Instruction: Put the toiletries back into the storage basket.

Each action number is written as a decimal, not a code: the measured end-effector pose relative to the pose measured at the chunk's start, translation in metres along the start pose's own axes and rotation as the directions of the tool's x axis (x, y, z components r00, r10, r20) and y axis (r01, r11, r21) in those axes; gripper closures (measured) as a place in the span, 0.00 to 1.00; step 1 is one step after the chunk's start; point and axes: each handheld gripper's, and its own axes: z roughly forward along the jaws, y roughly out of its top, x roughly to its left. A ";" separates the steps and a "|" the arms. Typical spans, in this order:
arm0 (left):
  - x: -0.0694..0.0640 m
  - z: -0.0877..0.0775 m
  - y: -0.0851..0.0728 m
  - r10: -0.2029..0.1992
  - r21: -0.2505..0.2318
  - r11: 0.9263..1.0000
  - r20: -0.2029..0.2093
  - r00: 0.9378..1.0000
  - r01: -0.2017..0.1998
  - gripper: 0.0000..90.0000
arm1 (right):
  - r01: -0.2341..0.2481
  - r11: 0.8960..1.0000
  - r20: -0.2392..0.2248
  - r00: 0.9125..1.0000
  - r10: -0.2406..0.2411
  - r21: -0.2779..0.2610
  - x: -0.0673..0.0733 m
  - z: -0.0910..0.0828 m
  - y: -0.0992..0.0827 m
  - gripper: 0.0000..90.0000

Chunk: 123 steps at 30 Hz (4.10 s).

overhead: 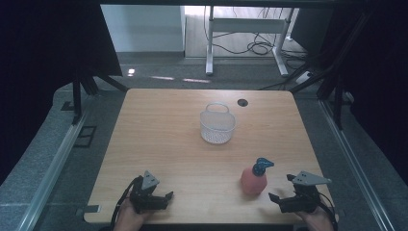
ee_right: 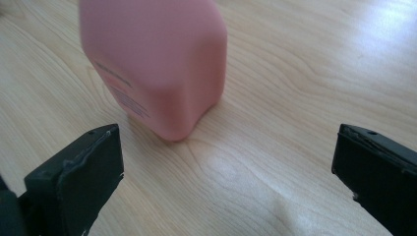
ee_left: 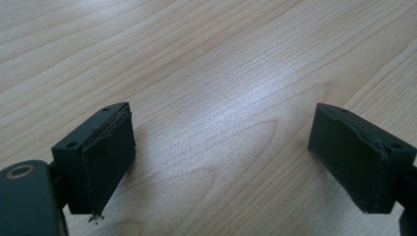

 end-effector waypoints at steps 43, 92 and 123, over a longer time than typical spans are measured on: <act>0.000 0.000 0.000 0.001 0.001 1.000 0.000 1.000 -0.001 0.11 | -0.019 0.991 -0.139 0.990 0.000 -0.131 0.016 -0.009 0.058 0.24; 0.000 0.000 0.000 0.001 0.000 1.000 0.000 1.000 -0.001 0.11 | 0.065 0.992 -0.155 0.985 -0.082 -0.111 0.027 0.007 0.105 0.58; 0.000 0.000 0.000 0.001 -0.002 1.000 0.000 1.000 -0.001 0.11 | 0.051 0.989 -0.131 0.989 -0.070 -0.140 0.009 0.023 0.162 0.58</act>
